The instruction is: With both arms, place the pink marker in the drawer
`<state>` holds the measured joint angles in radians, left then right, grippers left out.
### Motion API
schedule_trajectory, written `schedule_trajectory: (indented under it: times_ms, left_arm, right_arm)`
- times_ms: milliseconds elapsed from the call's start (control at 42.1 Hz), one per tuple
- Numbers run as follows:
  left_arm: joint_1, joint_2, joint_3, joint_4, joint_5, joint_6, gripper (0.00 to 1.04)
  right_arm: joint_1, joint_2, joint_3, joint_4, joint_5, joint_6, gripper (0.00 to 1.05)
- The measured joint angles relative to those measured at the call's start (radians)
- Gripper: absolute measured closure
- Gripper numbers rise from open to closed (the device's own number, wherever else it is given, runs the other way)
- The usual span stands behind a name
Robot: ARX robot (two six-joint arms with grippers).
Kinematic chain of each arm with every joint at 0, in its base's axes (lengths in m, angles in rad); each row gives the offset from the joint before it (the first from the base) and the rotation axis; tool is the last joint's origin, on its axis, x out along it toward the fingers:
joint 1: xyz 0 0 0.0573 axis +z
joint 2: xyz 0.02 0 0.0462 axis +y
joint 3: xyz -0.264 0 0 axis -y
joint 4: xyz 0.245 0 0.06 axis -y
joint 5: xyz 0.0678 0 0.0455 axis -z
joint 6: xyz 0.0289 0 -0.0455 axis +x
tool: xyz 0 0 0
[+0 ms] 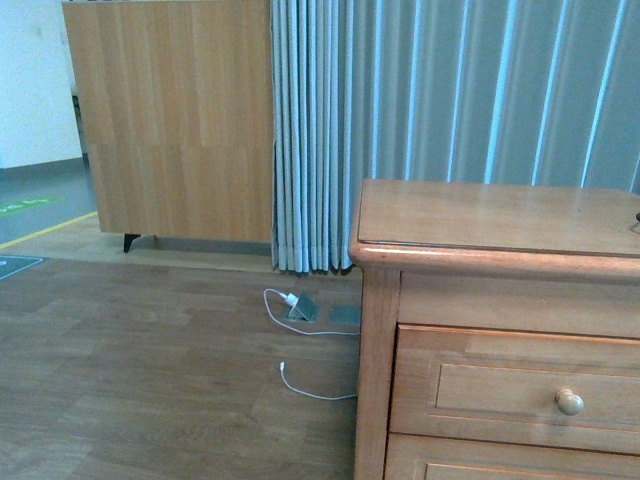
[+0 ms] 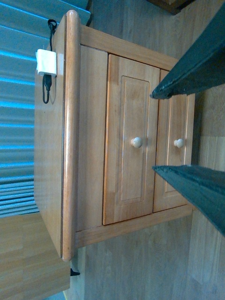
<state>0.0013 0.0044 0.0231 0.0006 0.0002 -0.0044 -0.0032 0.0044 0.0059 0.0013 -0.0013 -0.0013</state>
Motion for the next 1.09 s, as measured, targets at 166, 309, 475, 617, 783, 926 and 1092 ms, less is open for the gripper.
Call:
schedule_trajectory:
  times_ms: [166,309,475,617,783,926,1092]
  left_arm:
    - [0.000,0.000,0.000,0.000,0.000,0.000,0.06]
    - [0.000,0.000,0.000,0.000,0.000,0.000,0.06]
    - [0.000,0.000,0.000,0.000,0.000,0.000,0.06]
    - [0.000,0.000,0.000,0.000,0.000,0.000,0.06]
    - [0.000,0.000,0.000,0.000,0.000,0.000,0.06]
    - [0.000,0.000,0.000,0.000,0.000,0.000,0.06]
    - [0.000,0.000,0.000,0.000,0.000,0.000,0.06]
  right_arm:
    - [0.000,0.000,0.000,0.000,0.000,0.000,0.30]
    - [0.000,0.000,0.000,0.000,0.000,0.000,0.09]
    - [0.000,0.000,0.000,0.000,0.000,0.001,0.08]
    - [0.000,0.000,0.000,0.000,0.000,0.001,0.08]
    - [0.000,0.000,0.000,0.000,0.000,0.001,0.08]
    - [0.000,0.000,0.000,0.000,0.000,0.001,0.08]
    - [0.000,0.000,0.000,0.000,0.000,0.001,0.08]
